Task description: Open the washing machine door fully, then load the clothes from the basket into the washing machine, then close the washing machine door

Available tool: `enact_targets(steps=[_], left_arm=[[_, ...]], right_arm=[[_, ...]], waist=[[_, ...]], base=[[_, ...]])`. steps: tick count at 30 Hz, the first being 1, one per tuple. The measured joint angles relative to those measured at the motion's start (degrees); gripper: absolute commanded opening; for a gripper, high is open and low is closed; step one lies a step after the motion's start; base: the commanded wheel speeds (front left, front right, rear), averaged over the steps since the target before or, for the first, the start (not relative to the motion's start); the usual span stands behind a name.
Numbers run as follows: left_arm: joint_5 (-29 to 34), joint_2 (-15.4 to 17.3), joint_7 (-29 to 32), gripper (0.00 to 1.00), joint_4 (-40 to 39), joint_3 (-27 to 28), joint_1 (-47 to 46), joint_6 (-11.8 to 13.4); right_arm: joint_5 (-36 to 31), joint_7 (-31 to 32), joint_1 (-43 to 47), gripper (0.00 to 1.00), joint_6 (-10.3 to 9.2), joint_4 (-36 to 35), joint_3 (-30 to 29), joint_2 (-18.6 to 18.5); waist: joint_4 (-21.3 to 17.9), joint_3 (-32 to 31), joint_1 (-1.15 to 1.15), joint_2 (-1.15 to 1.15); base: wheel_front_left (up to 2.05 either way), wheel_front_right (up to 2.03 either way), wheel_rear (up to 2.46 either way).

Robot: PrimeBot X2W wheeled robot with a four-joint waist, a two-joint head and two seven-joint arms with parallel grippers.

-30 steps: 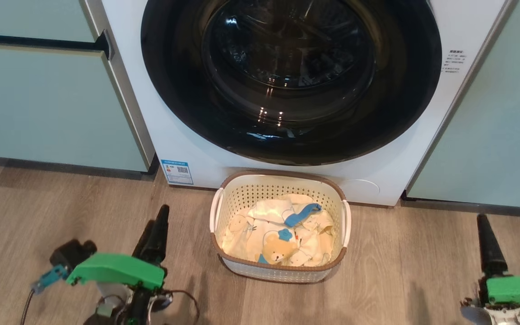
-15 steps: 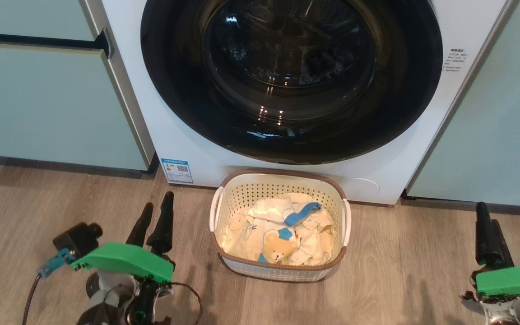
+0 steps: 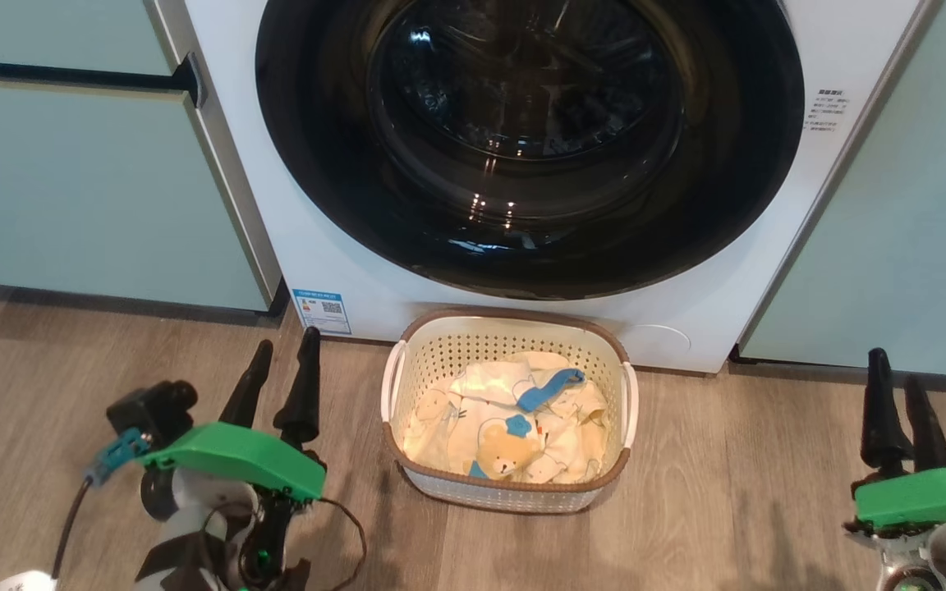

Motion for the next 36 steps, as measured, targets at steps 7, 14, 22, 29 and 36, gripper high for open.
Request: enact_targets(steps=[7, 14, 22, 29, 36], left_arm=[[5.15, 0.01, -1.01, 1.00, 0.44, 0.05, -1.18, -0.11], [10.38, 0.01, -2.26, 1.00, 0.78, 0.63, -2.21, -0.15], [16.02, 0.00, -3.54, 1.00, 1.89, 1.37, -3.10, -0.15], [20.65, -0.01, -4.65, 1.00, 2.56, 1.23, -4.80, -0.16], [25.10, -0.01, -6.03, 1.00, 3.99, 1.41, -6.06, -0.18]], right_arm=[[-4.67, -1.18, -0.75, 1.00, 0.00, -0.19, 0.40, -0.07], [-9.14, -2.24, -0.79, 1.00, 0.00, -0.81, 1.08, -0.18], [-13.79, -3.59, -1.05, 1.00, 0.00, -1.37, 1.67, -0.27], [-18.35, -4.78, -2.18, 1.00, 0.00, -1.65, 1.91, -0.36], [-23.53, -5.94, -2.18, 1.00, 0.00, -1.62, 1.93, -0.46]], waist=[[0.06, 0.13, 0.00, 0.00], [-0.08, 0.23, 0.00, 0.00], [-0.25, 0.10, 0.00, 0.00], [-0.29, 0.08, 0.00, 0.00], [-0.38, 0.00, 0.00, 0.00]], base=[[0.00, 0.00, 0.00], [0.00, 0.00, 0.00], [0.00, 0.00, 0.00], [0.00, 0.00, 0.00], [0.00, 0.00, 0.00]])
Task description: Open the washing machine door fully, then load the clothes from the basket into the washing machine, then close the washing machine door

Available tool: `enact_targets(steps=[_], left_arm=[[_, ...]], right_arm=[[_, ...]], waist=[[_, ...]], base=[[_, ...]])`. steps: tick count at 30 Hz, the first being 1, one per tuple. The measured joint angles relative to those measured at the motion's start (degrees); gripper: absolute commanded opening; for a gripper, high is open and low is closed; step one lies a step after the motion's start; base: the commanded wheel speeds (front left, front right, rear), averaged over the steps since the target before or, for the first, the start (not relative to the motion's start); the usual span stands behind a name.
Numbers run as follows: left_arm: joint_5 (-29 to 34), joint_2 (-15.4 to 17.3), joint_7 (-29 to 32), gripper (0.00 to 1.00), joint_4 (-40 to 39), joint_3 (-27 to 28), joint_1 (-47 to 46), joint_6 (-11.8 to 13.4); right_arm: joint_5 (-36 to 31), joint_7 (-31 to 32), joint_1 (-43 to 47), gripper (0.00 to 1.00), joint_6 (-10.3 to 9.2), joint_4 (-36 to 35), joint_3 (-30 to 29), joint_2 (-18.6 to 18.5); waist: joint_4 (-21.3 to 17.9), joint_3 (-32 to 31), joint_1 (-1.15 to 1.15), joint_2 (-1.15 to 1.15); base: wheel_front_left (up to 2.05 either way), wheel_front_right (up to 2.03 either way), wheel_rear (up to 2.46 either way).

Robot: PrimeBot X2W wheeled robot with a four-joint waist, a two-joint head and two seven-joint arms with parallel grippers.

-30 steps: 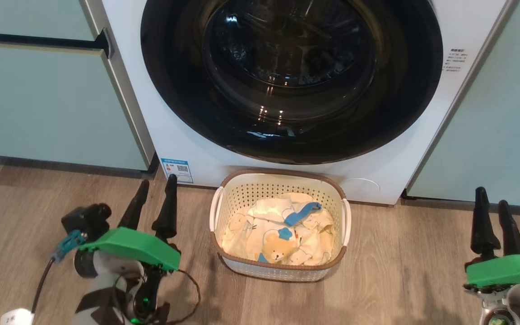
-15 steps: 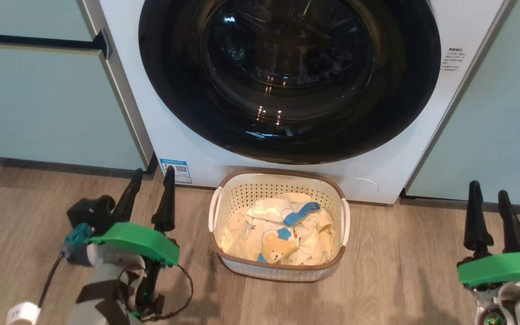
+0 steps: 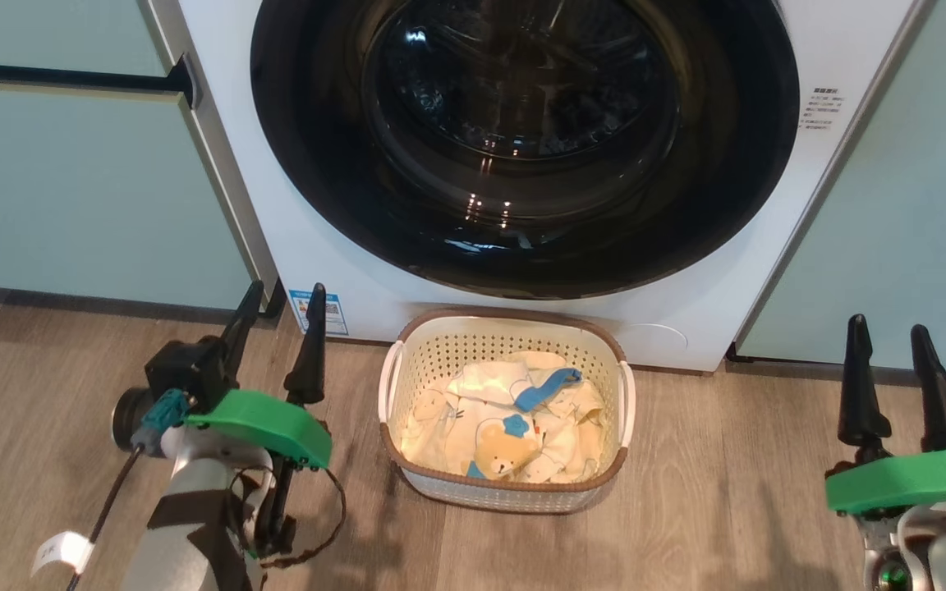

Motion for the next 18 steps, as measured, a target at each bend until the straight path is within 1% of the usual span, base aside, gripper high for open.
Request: enact_targets(steps=[9, 18], left_arm=[[-0.56, -0.01, 0.00, 1.00, 2.81, 0.18, -0.04, 0.03], [-1.07, -0.01, 0.01, 1.00, 6.05, 0.24, -0.80, 0.62]], right_arm=[[-0.05, 0.00, 0.01, 1.00, 0.00, 1.01, -0.05, -0.01], [-0.08, 0.00, 0.02, 1.00, 0.00, 4.15, -0.11, -0.02]], waist=[[-0.09, -0.10, 0.00, 0.00], [0.01, -0.20, 0.00, 0.00]], base=[[0.00, 0.00, 0.00], [0.00, 0.00, 0.00]])
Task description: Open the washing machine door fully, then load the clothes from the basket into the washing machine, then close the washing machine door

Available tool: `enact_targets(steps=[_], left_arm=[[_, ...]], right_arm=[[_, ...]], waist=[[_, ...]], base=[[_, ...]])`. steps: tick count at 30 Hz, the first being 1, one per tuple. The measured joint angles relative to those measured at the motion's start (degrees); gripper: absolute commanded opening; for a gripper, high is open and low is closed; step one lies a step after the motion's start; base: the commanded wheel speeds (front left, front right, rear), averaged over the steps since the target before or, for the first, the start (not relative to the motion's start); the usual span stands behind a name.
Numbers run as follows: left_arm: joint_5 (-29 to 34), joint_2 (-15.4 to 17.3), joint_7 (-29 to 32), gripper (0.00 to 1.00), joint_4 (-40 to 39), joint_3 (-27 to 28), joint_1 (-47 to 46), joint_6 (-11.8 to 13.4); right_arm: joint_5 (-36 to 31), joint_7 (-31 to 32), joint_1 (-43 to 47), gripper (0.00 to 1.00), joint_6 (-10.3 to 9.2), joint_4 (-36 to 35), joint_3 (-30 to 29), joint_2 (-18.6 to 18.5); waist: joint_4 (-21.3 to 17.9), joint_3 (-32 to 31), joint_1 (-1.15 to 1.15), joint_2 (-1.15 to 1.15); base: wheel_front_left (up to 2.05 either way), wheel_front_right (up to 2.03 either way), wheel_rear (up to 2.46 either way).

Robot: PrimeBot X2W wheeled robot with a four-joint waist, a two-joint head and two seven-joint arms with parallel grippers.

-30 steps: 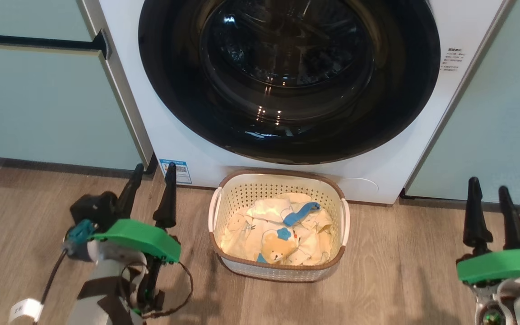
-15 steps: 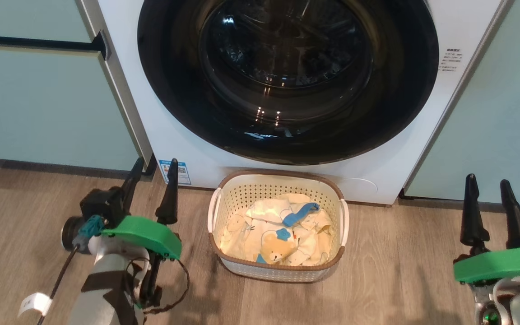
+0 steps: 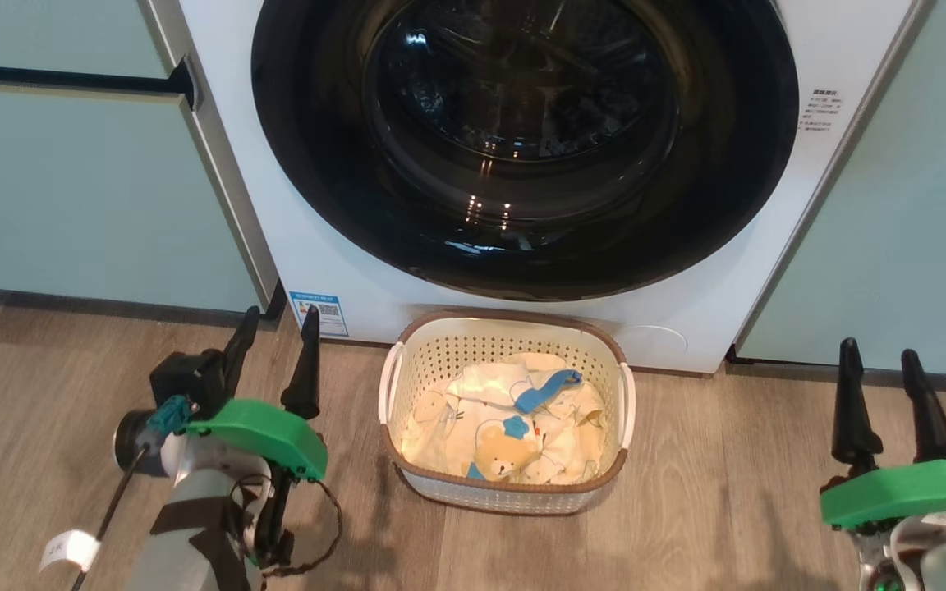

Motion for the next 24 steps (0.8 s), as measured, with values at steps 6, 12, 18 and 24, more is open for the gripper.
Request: enact_targets(steps=[6, 12, 18, 24], left_arm=[[-0.12, 0.00, 0.00, 1.00, 0.93, -0.02, -0.01, 0.92], [-0.57, -0.01, -0.01, 1.00, 0.94, -0.09, -0.01, 0.96], [-0.62, -0.01, 0.00, 1.00, 1.25, -0.05, -0.01, 0.92], [-1.11, -0.01, 0.00, 1.00, 1.55, -0.01, -0.01, 0.90]], right_arm=[[-1.01, 0.00, 0.01, 1.00, 0.00, 1.80, 0.20, 0.00], [-1.51, 0.00, 0.01, 1.00, 0.00, 2.35, 0.32, 0.00], [-1.52, 0.00, 0.00, 1.00, 0.00, 2.69, 0.33, 0.00], [-2.11, 0.01, 0.00, 1.00, 0.00, 2.78, 0.33, 0.00]], waist=[[0.03, -0.08, 0.00, 0.00], [-0.07, -0.01, 0.00, 0.00], [-0.16, -0.07, 0.00, 0.00], [-0.21, -0.23, 0.00, 0.00]], base=[[0.00, 0.00, 0.00], [0.00, 0.00, 0.00], [0.00, 0.00, 0.00], [0.00, 0.00, 0.00]])
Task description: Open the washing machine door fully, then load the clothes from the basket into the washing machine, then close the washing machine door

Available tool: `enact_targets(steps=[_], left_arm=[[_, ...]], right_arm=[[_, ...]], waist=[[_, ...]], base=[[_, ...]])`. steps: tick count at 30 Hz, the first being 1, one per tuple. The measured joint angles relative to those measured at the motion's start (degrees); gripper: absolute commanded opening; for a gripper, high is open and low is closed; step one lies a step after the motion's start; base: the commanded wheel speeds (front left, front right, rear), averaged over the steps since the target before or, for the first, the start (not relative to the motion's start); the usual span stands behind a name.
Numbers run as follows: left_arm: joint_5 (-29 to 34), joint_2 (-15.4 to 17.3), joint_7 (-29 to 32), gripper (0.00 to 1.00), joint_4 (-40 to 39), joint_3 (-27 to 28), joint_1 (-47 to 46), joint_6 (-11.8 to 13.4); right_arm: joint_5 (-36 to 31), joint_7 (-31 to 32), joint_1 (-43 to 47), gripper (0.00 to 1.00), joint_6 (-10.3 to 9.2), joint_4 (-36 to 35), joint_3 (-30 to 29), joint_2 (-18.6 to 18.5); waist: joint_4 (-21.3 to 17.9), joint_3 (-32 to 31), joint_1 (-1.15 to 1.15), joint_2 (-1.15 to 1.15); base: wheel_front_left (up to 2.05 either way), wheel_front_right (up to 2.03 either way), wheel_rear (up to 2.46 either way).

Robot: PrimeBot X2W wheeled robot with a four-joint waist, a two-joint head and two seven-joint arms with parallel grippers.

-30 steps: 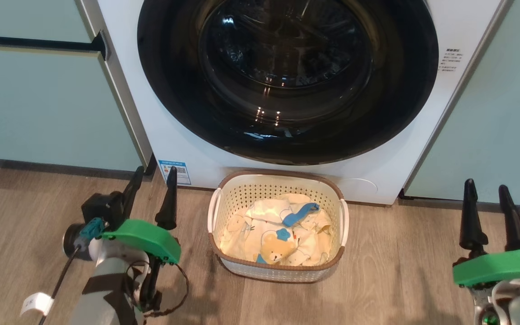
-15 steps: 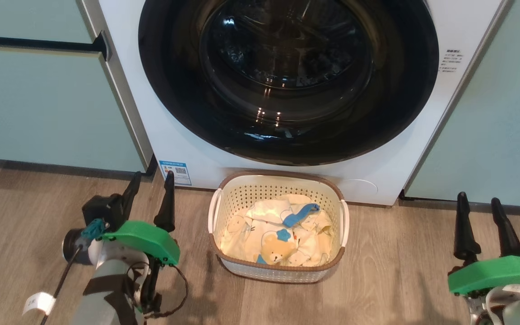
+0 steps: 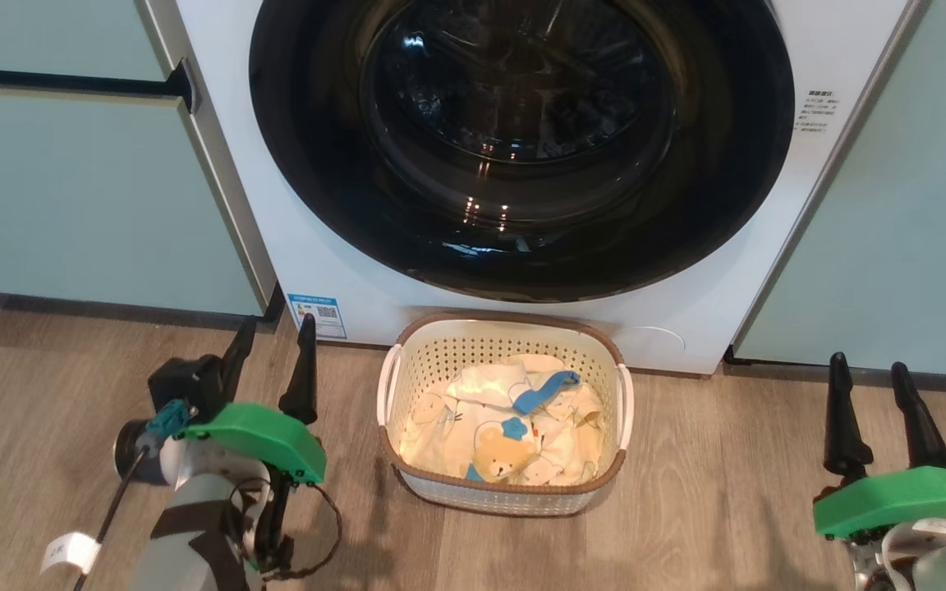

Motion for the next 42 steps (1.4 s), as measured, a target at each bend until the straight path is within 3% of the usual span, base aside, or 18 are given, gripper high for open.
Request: enact_targets(steps=[33, 42], left_arm=[[0.16, 0.00, 0.00, 1.00, 2.22, -0.08, 0.00, -0.56], [0.16, 0.00, 0.00, 1.00, 3.00, -0.30, -0.01, -1.00]], right_arm=[[-0.86, 0.00, 0.00, 1.00, 0.00, 0.32, 0.09, 0.00], [-0.85, -0.01, 0.00, 1.00, 0.00, 0.53, 0.23, 0.00]], waist=[[-0.07, -0.53, 0.00, 0.00], [-0.08, -0.54, 0.00, 0.00]], base=[[0.00, 0.00, 0.00], [0.17, 0.72, -0.90]])
